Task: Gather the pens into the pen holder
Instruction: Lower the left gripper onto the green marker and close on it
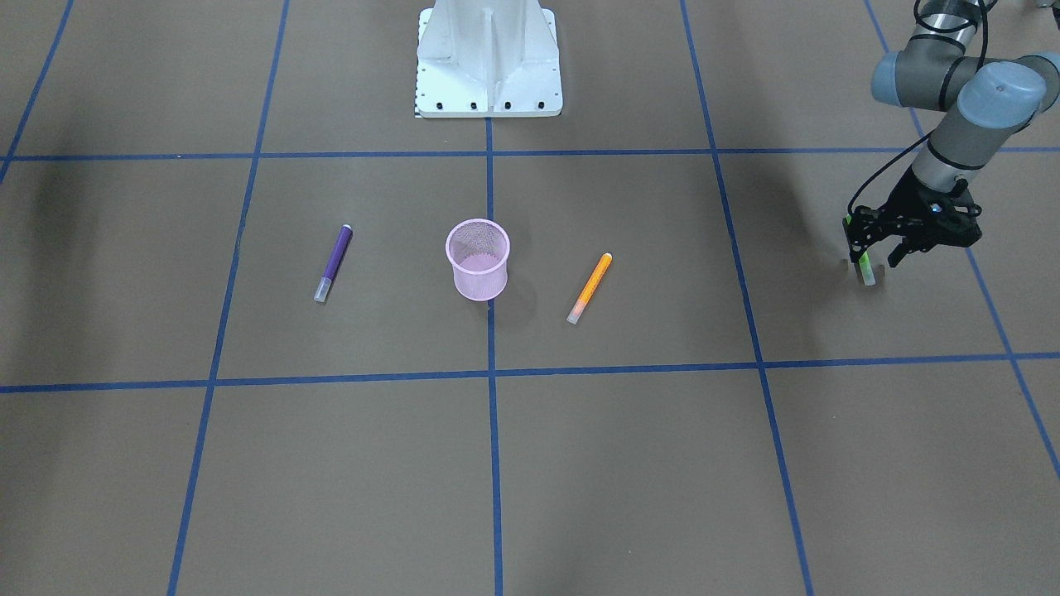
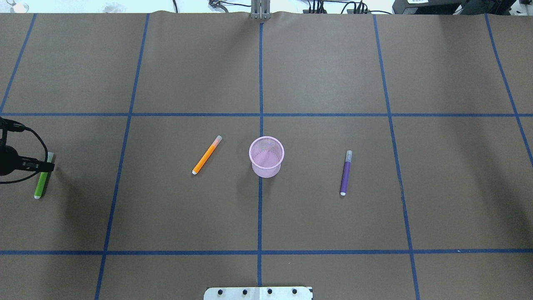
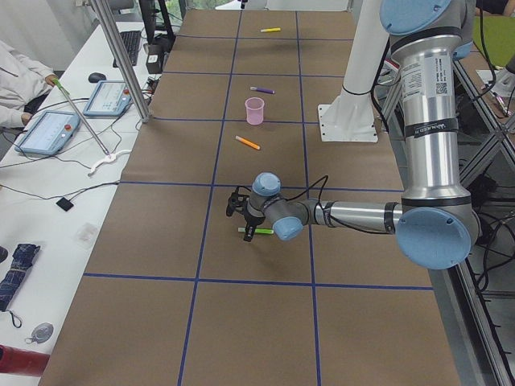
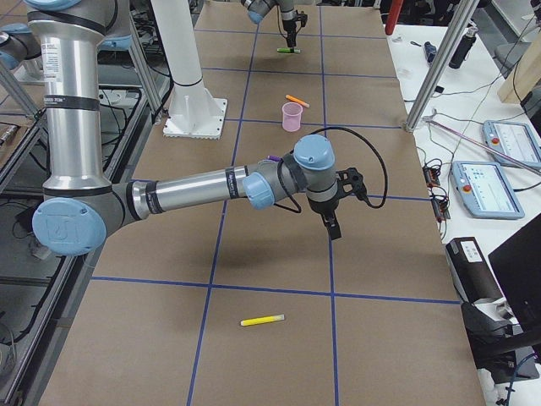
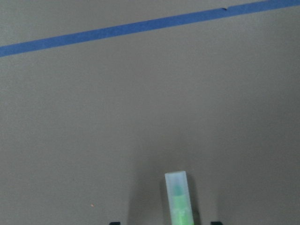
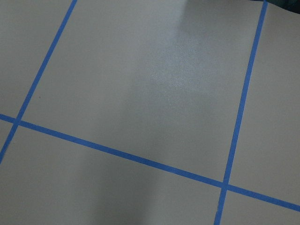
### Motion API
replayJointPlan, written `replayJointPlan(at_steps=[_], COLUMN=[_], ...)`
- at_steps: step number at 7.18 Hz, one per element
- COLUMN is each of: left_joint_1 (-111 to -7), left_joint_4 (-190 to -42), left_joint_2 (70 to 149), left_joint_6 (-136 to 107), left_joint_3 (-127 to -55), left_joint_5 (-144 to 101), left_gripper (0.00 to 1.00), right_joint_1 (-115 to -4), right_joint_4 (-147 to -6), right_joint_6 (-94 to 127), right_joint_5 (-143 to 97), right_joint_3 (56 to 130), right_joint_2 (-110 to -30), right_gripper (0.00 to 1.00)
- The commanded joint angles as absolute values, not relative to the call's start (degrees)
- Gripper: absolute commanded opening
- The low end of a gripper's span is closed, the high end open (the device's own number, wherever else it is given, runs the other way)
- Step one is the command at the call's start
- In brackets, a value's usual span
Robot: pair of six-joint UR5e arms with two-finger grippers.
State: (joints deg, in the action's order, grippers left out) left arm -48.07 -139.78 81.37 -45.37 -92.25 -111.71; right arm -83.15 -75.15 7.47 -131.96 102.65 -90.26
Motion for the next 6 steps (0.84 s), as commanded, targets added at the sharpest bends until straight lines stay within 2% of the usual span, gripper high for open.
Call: replayJointPlan(at_steps=[1, 2, 4, 5, 6], left_joint_1=[-47.55, -47.11, -46.85, -46.76, -46.76], left_joint_4=[-139.66, -139.66, -139.66, -139.66, -139.66], left_joint_2=[81.47, 81.47, 81.56, 81.48, 81.47], left_joint_6=[-45.44, -45.35, -45.35, -45.26, -45.26], left_joint_3=[-92.20, -92.11, -92.20, -92.20, -92.20], left_joint_5=[-111.44, -111.36, -111.36, -111.36, -111.01], left_gripper=[0.37, 0.33, 0.33, 0.26, 0.12], right_joint_1=[-83.14, -83.14, -83.14, -83.14, -83.14], right_joint_4=[-75.15, -75.15, -75.15, -75.15, -75.15], right_joint_6=[7.47, 7.47, 7.38, 7.38, 7.38], right_joint_5=[-131.92, -131.92, -131.92, -131.92, -131.92], right_joint_3=[102.57, 102.57, 102.57, 102.57, 102.57], right_joint_2=[-90.26, -90.35, -90.35, -90.35, -90.44], right_gripper=[1.00, 1.00, 1.00, 1.00, 1.00])
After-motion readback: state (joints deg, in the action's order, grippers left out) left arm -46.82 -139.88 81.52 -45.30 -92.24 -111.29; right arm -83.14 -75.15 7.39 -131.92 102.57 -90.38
